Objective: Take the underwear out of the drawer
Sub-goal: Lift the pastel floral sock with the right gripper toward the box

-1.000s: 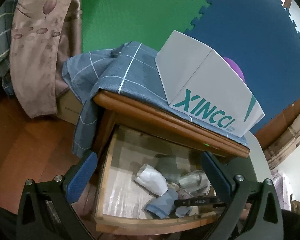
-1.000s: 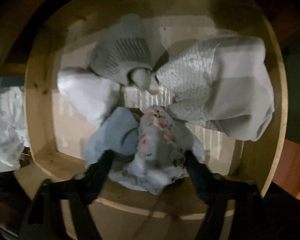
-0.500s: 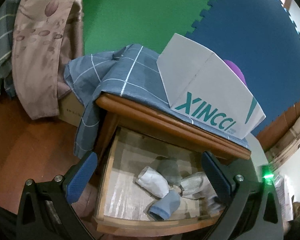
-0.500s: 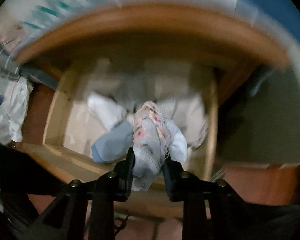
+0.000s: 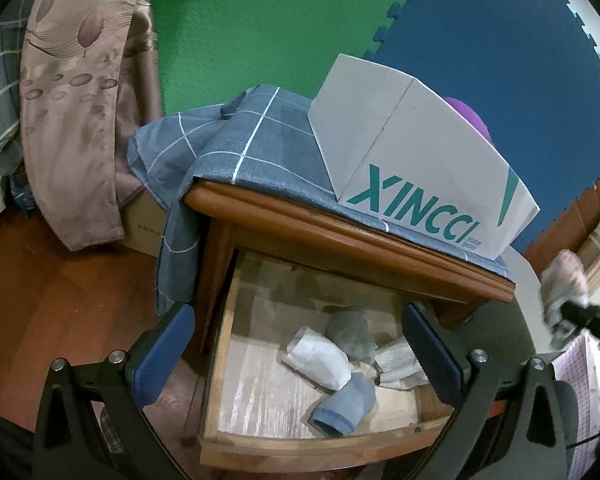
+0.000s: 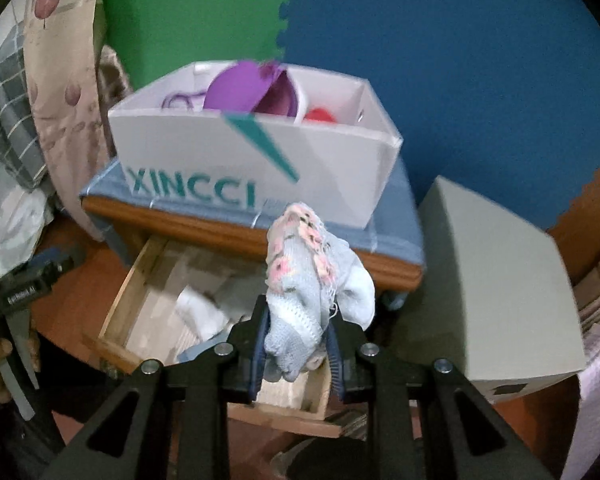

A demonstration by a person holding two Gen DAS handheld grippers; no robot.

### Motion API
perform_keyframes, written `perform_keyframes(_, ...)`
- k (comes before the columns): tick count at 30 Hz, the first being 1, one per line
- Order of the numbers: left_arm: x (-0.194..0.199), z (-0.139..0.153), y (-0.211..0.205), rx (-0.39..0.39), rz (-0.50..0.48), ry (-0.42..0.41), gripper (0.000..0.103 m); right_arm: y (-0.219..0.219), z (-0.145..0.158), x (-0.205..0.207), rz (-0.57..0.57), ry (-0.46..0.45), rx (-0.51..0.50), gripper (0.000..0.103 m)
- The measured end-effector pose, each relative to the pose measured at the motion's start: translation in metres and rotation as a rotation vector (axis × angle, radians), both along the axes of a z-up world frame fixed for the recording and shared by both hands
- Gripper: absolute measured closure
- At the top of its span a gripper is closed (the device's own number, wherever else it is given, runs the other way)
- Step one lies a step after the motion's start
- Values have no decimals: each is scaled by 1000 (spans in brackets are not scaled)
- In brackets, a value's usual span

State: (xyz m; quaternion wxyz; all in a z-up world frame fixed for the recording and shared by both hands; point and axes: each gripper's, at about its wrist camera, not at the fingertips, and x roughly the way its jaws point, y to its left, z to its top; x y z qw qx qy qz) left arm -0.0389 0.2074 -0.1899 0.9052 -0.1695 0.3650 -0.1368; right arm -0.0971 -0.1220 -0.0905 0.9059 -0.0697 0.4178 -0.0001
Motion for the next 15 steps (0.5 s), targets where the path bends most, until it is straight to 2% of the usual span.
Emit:
perform_keyframes(7, -1, 1, 2, -11, 0, -5, 1, -8, 41, -2, -29, -77, -41, 77)
perform_keyframes(15, 0, 2, 3, -28, -13, -1, 1, -3, 62, 2, -27, -113, -77, 77)
